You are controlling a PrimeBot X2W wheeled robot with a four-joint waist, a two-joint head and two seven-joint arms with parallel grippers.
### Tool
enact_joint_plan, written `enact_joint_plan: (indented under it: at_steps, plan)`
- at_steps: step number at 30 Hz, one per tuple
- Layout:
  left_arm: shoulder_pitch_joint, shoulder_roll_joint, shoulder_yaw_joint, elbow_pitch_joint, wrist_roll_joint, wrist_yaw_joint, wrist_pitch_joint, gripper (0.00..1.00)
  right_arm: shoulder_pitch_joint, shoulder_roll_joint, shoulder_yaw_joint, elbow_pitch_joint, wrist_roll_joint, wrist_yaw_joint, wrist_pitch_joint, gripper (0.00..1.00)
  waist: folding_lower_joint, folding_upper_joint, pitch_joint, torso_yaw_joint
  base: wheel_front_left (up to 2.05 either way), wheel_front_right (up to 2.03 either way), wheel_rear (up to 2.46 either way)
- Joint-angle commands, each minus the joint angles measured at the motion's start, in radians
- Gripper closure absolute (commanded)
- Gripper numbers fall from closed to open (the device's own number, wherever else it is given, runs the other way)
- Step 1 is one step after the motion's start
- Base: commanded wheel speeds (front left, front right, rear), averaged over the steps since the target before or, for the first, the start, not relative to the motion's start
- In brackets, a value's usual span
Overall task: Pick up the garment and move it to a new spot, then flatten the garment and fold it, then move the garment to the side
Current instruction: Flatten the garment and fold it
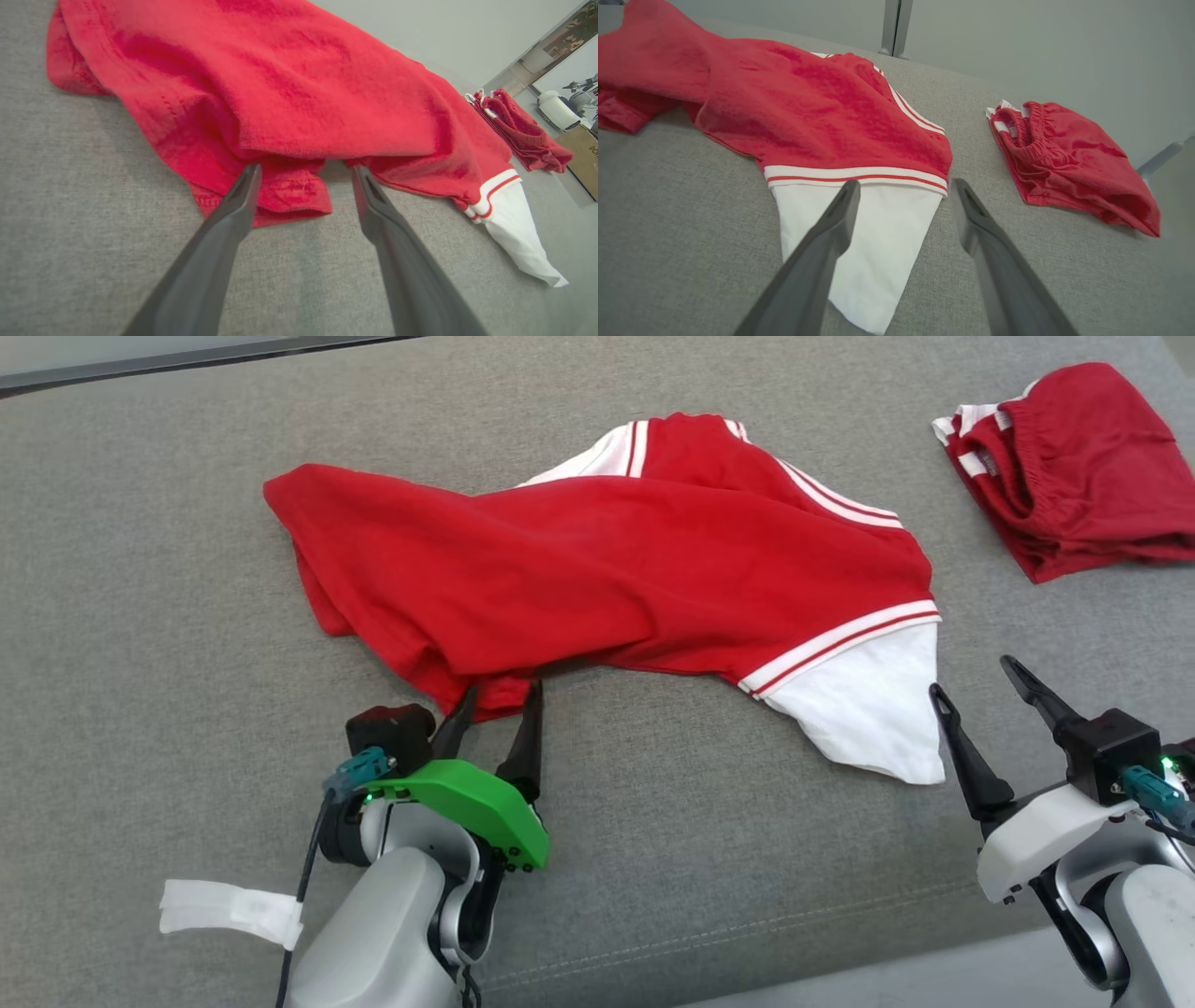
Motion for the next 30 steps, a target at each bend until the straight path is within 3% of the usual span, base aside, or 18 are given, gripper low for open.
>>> enact_joint_plan:
  at_steps: [1, 5, 15, 19, 21, 22, 23, 26, 30]
  plan:
    - [0.015, 0.004, -0.011, -0.006, -0.01, 0.011, 0.009, 0.0, 0.003, 0.001, -0.003, 0.005, 0.007, -0.001, -0.007, 0.0, 0.0, -0.0001, 0.001, -0.029, 0.0, 0.0, 0.0]
    - [0.022, 0.003, -0.06, -0.02, -0.039, 0.048, 0.029, 0.0, 0.014, 0.008, -0.01, 0.013, 0.004, -0.001, -0.012, 0.0, 0.0, -0.0001, 0.003, -0.067, 0.0, 0.0, 0.0]
    - [-0.044, 0.044, -0.07, 0.068, 0.078, 0.197, -0.067, 0.0, 0.028, 0.018, -0.021, 0.025, -0.001, -0.001, -0.029, 0.0, 0.0, -0.0001, 0.009, -0.123, 0.0, 0.0, 0.0]
    - [-0.044, 0.057, -0.081, 0.095, 0.106, 0.22, -0.076, 0.0, 0.033, 0.022, -0.02, 0.032, -0.007, -0.001, -0.029, 0.0, 0.0, -0.0001, 0.007, -0.123, 0.0, 0.0, 0.0]
    - [-0.043, 0.052, -0.086, 0.118, 0.093, 0.212, -0.062, 0.0, 0.028, 0.024, -0.013, 0.033, -0.007, -0.001, -0.027, 0.0, 0.0, -0.0001, 0.004, -0.121, 0.0, 0.0, 0.0]
    - [-0.044, 0.049, -0.087, 0.13, 0.089, 0.208, -0.056, 0.07, 0.024, 0.023, -0.011, 0.034, -0.006, -0.001, -0.027, 0.0, 0.0, -0.0001, 0.003, -0.12, 0.0, 0.0, 0.0]
    - [-0.048, 0.047, -0.09, 0.143, 0.088, 0.203, -0.057, 0.45, 0.02, 0.022, -0.009, 0.034, -0.005, -0.001, -0.027, 0.0, 0.0, -0.0001, 0.001, -0.118, 0.0, 0.0, 0.0]
    - [-0.063, 0.041, -0.091, 0.177, 0.083, 0.19, -0.069, 1.0, 0.014, 0.019, -0.006, 0.034, -0.005, -0.001, -0.025, 0.0, 0.0, -0.0001, -0.002, -0.111, 0.0, 0.0, 0.0]
    - [-0.078, 0.029, -0.098, 0.205, 0.078, 0.153, -0.085, 1.0, 0.01, 0.016, -0.001, 0.034, -0.005, -0.001, -0.022, 0.0, 0.0, -0.0001, -0.006, -0.104, 0.0, 0.0, 0.0]
